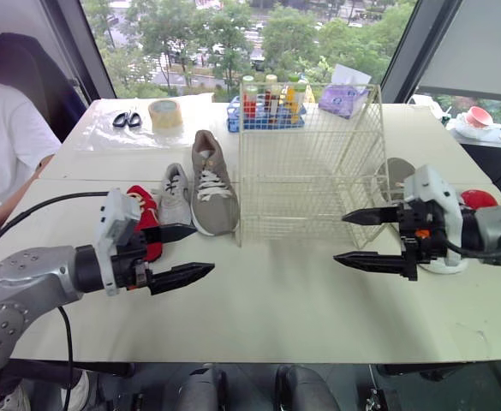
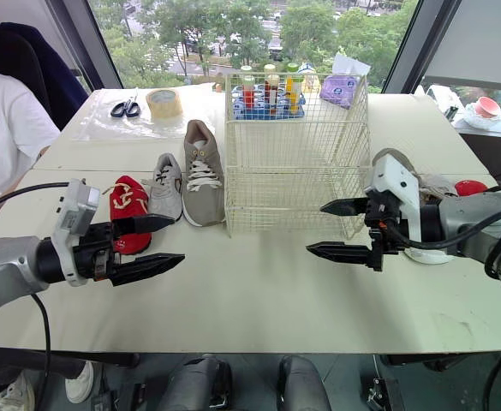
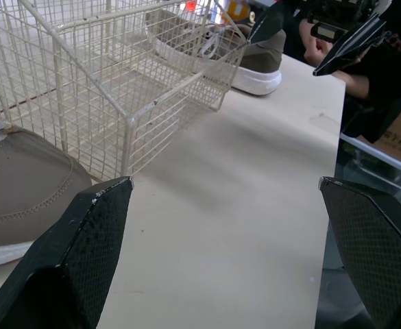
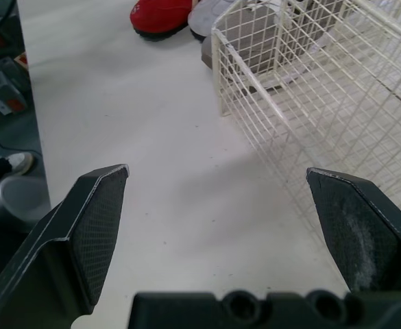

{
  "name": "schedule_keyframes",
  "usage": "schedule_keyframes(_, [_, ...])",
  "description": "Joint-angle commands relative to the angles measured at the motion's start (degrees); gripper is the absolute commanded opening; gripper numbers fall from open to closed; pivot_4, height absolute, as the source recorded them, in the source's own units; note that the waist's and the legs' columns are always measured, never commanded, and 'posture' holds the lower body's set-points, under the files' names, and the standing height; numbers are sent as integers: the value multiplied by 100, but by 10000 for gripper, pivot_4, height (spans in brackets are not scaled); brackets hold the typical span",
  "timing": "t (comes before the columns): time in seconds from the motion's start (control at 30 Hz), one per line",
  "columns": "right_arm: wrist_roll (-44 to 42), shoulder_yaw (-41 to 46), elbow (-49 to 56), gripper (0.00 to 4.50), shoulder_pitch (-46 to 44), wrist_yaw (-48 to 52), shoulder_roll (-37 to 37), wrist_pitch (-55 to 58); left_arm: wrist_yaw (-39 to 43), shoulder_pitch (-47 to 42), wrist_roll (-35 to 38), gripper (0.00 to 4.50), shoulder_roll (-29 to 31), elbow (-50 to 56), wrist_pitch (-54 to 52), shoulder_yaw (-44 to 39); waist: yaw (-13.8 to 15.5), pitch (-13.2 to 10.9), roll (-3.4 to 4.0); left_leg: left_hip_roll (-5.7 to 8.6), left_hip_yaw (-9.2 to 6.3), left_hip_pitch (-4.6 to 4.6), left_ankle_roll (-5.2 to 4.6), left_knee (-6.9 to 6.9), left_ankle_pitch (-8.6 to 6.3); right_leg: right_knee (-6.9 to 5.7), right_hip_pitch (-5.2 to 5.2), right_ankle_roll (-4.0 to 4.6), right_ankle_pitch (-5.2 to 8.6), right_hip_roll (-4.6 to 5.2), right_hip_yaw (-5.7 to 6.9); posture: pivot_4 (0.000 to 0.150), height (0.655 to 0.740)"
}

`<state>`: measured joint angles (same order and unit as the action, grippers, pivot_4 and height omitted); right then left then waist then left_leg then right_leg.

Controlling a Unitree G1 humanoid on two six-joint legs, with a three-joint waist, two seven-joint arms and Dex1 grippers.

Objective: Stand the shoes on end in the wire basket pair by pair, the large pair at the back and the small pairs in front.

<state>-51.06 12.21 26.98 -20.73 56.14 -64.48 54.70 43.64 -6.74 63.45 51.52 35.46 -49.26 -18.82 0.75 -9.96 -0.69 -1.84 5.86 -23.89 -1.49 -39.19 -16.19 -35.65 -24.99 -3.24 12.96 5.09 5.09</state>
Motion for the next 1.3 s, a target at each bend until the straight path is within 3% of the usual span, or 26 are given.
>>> schedule_keyframes(0.03, [-86, 251, 137, 45000, -147, -5, -102, -5, 15, -23, 141, 44818, 49, 145, 47, -106, 0, 0, 0, 0, 0, 0, 0, 0, 0, 0, 0, 0, 0, 0, 0, 1500, 7400])
schedule_keyframes(0.3, [-110, 258, 176, 45000, -117, -77, -88, 14, -145, -192, 457, 44818, 27, 77, 3, -111, 0, 0, 0, 0, 0, 2, 1, 0, 1, -3, 0, 0, 0, 0, -2, 1500, 7400])
schedule_keyframes(0.87, [-129, 453, 250, 45000, -50, -521, 10, 46, -176, -498, 322, 44818, -37, -54, 45, 255, 2, 0, 0, 0, 3, 17, 4, 0, 2, -13, 8, 0, 0, -1, -5, 1500, 7400])
schedule_keyframes(1.03, [365, 676, -10, 45000, -65, -1220, 47, -34, 49, -1135, 259, 44818, -223, -361, 123, 637, 20, 0, -1, 2, 4, 21, 5, 0, 3, -16, 12, 1, 1, -1, -7, 1500, 7400])
schedule_keyframes(1.3, [1384, 1645, -1329, 45000, -112, -2412, -59, 106, 862, -2138, -363, 44818, -778, -947, 422, 1509, -5, 1, -2, 4, 16, 28, 4, -4, 4, -18, 17, -17, -6, -6, -15, 1500, 7400])
